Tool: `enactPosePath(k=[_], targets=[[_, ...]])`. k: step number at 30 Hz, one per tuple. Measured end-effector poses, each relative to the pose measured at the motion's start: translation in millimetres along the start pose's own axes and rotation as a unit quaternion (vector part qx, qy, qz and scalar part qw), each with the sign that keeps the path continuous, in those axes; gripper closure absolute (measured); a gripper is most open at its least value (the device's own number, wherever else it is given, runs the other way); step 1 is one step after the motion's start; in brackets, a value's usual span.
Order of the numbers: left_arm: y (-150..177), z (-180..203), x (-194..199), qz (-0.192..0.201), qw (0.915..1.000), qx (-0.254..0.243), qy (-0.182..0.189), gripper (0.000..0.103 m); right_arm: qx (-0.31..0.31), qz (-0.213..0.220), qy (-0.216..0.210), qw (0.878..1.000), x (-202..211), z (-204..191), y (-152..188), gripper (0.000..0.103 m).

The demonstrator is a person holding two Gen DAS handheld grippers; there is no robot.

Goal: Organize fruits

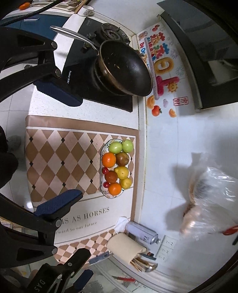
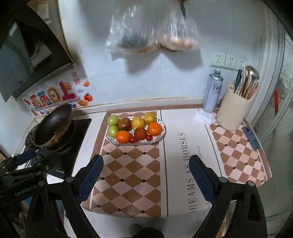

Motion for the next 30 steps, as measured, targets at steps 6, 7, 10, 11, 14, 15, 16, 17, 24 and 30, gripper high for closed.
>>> enactPosePath(k=[6, 7, 10, 11, 14, 15, 16, 17, 24, 30], targets=[[11, 6, 33, 0.018, 0.9998, -0.011, 0.0, 0.01, 0.007, 0.007, -0.01, 1.0, 36, 0, 12, 0.006], [13, 7, 38, 0.02, 0.9997, -0.012, 0.002, 0.01, 0.009, 0.008, -0.011, 1.0, 41, 0, 13, 0.006], [16, 11, 47, 0.022, 0.9996, -0.014, 0.006, 0.01, 0.012, 0.012, -0.012, 1.0, 50, 1, 14, 0.006], [16, 12, 49, 0.024, 0.9996, -0.014, 0.006, 0.01, 0.013, 0.011, -0.014, 1.0, 51, 2, 14, 0.006], [16, 15, 55, 0.03, 0.9994, -0.013, 0.005, 0.01, 0.013, 0.01, -0.02, 1.0, 52, 4, 12, 0.006], [16, 15, 57, 0.033, 0.9994, -0.011, 0.004, 0.011, 0.011, 0.009, -0.023, 1.0, 51, 6, 10, 0.006], [15, 16, 57, 0.033, 0.9994, -0.01, 0.004, 0.01, 0.009, 0.007, -0.024, 1.0, 48, 8, 8, 0.006], [14, 16, 56, 0.033, 0.9994, -0.008, 0.005, 0.01, 0.008, 0.005, -0.024, 1.0, 46, 10, 6, 0.006], [-2, 19, 38, 0.031, 0.9994, -0.001, -0.012, 0.01, 0.006, -0.003, -0.02, 1.0, 14, 21, -22, 0.005], [-22, 21, 4, 0.01, 0.9996, 0.004, -0.025, 0.01, 0.01, -0.014, -0.016, 1.0, -25, 23, -47, 0.005]])
Point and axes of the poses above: each gripper's, at about its wrist camera, not at the fingertips, and x roughly against the way its jaws point, z to its right, y to its underside, the point moved 6 cm from there along -x, roughly the way its jaws point, and after that the axes turned 10 degrees about -z, right-handed, at the moved point
